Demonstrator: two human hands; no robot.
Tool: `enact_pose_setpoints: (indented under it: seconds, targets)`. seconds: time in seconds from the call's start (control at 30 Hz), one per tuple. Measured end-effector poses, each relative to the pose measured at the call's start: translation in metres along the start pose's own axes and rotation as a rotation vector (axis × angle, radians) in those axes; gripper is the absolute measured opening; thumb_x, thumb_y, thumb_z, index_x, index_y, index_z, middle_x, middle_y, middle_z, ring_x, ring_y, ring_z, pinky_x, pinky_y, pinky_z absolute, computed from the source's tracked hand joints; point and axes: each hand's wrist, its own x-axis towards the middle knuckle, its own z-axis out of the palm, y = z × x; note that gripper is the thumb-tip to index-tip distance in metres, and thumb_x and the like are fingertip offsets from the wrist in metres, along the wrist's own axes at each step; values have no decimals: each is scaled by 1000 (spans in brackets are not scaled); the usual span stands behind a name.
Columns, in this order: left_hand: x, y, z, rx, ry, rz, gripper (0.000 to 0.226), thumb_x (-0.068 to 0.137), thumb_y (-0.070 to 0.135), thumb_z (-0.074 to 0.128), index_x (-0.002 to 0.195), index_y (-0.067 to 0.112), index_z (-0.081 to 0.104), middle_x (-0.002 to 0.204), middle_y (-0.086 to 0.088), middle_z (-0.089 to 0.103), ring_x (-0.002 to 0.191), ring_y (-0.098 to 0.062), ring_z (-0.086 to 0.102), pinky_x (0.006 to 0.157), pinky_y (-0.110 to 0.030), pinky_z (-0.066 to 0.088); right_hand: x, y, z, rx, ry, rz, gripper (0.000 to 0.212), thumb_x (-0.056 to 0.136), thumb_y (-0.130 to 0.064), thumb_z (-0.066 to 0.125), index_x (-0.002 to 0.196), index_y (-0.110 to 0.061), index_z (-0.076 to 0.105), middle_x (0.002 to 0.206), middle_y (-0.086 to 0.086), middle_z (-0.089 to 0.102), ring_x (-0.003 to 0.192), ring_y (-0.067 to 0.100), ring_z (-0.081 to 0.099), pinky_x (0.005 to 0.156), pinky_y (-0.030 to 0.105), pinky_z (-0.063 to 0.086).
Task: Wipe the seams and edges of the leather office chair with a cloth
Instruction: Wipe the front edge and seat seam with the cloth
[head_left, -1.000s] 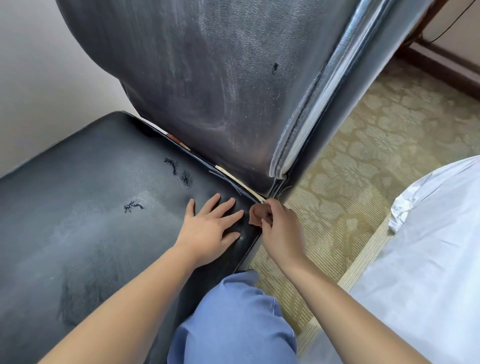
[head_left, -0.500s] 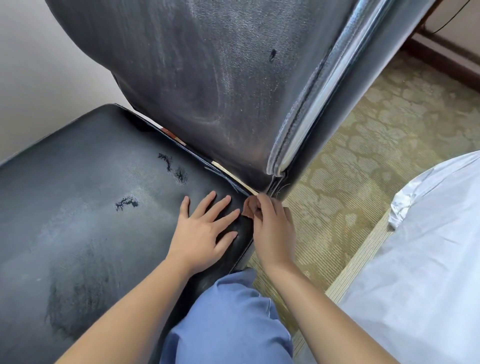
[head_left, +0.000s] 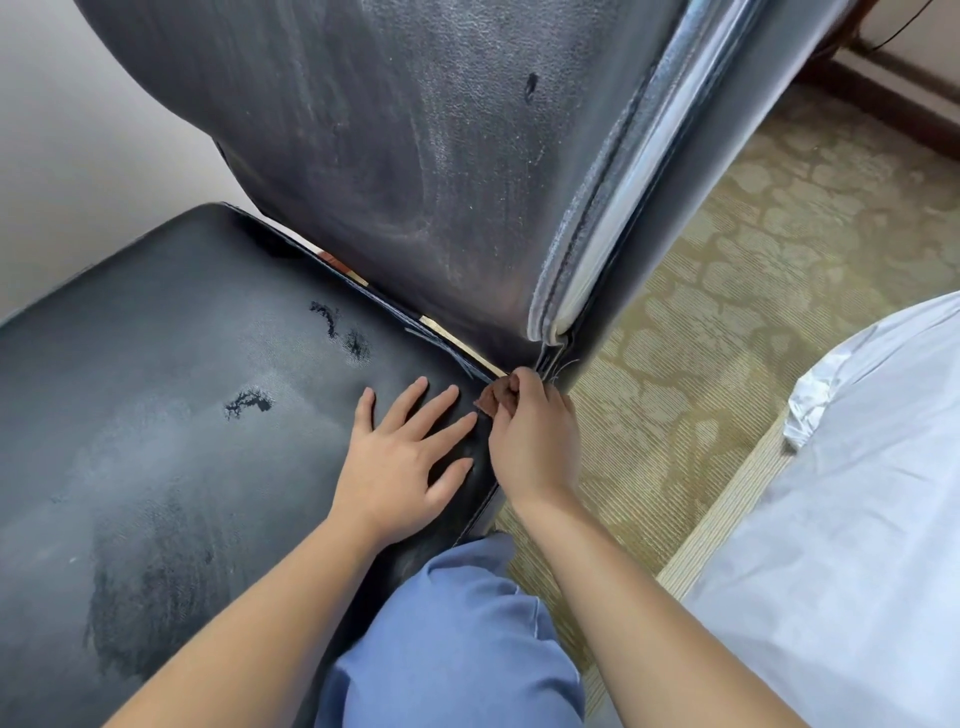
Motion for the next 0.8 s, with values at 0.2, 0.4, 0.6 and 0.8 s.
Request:
enact_pose_setpoints:
  seconds: [0.2,0.4,0.6,0.8]
  targets:
    - [-2,0,1,-1,16,0,47,87,50,42,124,33,65,138,4,56,133,-27,47,105,-67,29,-22,21,-13,102,-25,111,35,92,-11,51,127,-16,54,113,5,63,107,23,51,84,33,44]
    - [-1,-1,3,-13,41,-8,47,86,50,43,124,31,65,138,4,56,134,-26,46,106,-66,27,-13,11,-11,81,-20,170,29,92,-16,53,122,-14,55,109,6,65,102,24,57,76,31,43]
    - [-1,1,3,-36,52,-21,50,86,50,44,124,26,65,139,4,55,134,-24,45,107,-65,27,11,-11,-7,-5,-74,163,26,94,-18,48,119,-13,53,113,6,64,109,24,53,78,31,41]
    - [-1,1,1,-27,56,-28,51,85,49,45,122,22,66,137,3,57,132,-22,45,106,-63,29,-7,8,-18,-4,-80,163,29,94,-19,51,123,-16,52,106,6,66,102,24,57,71,31,44]
